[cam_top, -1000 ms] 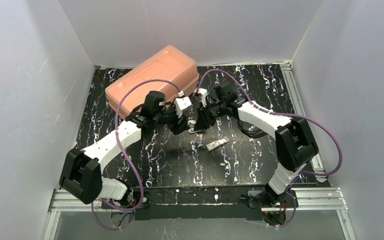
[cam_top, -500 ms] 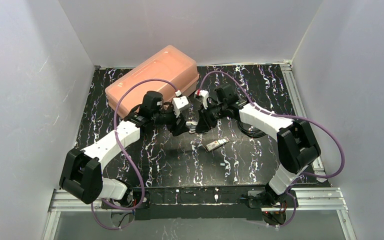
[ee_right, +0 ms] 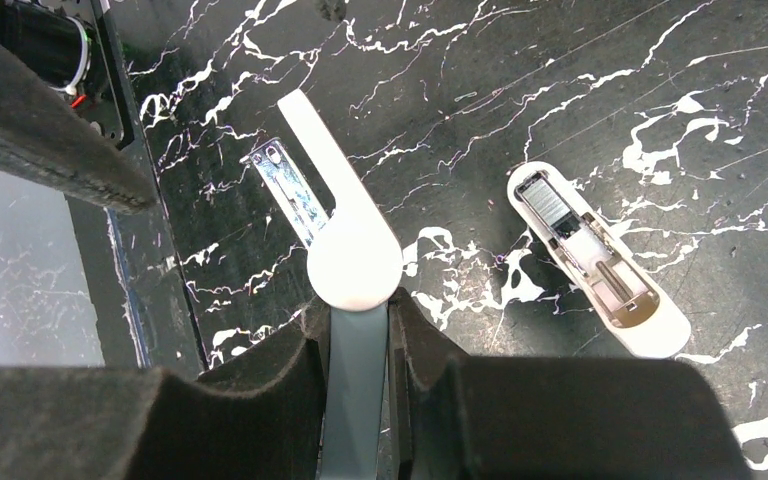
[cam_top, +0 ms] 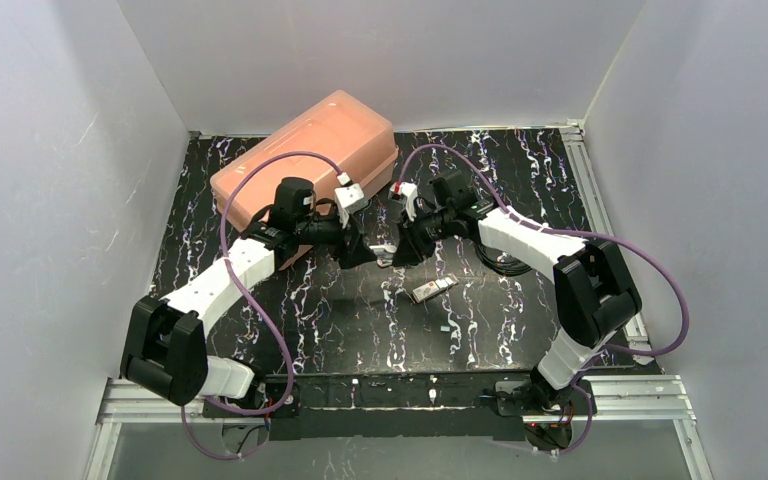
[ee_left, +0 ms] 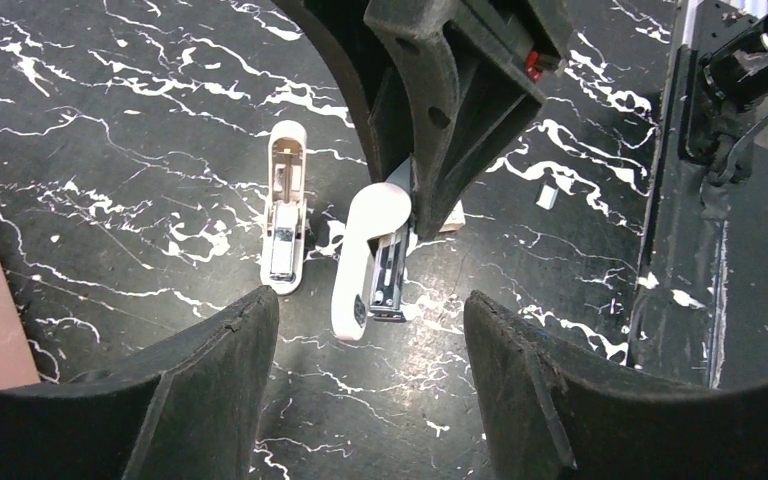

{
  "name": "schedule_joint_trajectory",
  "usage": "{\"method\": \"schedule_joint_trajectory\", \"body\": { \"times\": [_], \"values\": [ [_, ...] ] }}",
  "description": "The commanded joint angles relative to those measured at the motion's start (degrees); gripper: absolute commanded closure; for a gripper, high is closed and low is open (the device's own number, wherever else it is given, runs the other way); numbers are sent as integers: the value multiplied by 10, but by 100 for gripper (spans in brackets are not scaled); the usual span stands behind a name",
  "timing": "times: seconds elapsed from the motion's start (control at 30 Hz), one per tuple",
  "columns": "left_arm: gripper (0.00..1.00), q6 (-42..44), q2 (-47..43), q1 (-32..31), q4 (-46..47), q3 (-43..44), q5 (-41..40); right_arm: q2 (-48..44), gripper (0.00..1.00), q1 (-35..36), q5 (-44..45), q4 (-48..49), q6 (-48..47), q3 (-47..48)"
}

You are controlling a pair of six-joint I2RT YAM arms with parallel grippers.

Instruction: Load the staples into the stapler

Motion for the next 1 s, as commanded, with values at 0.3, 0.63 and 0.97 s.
{"method": "schedule_joint_trajectory", "body": {
  "times": [0.3,0.63,0.97],
  "values": [
    [34,5,-6,12,5,-6,42,-26,99,-1,4,-6,-25,-6],
    [36,215,-26,-8,-45,-37,75,-6,99,-1,-68,-15,16,-9],
    [36,422,-9,-52,-68,-41,23,30,99,-1,-133,-10,65,-8]
  ]
}}
